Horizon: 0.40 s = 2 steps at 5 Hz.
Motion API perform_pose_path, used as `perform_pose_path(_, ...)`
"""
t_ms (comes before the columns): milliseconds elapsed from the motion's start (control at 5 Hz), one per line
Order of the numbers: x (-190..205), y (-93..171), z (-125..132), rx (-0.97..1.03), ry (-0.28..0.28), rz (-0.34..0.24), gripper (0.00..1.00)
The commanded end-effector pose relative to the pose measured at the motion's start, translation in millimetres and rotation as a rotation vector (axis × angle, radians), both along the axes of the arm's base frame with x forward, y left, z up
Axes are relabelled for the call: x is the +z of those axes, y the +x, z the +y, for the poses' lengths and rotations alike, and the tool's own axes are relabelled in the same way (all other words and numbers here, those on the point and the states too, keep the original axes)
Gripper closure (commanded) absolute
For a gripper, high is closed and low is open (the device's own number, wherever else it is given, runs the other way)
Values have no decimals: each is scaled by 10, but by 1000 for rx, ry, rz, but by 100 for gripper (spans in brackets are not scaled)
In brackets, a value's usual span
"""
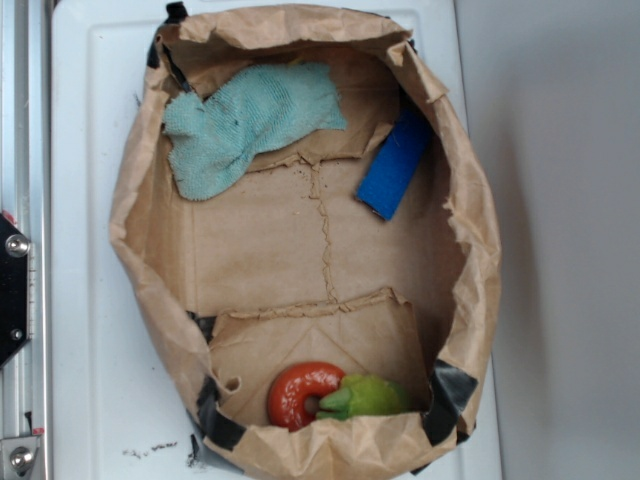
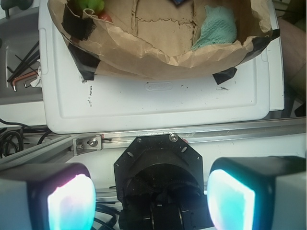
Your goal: Grab the blue cloth.
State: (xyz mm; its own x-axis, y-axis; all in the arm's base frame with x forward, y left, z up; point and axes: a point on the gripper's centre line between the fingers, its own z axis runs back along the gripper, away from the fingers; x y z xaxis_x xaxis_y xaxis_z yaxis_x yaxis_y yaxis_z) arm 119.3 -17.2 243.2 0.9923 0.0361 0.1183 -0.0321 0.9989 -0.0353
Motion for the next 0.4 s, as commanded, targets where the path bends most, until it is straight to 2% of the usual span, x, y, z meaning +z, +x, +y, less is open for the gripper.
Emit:
perform_pose_path(0,0,0,0,0,0,0,0)
perform_pose_path(200,-168,500,-78,99,51,85,0)
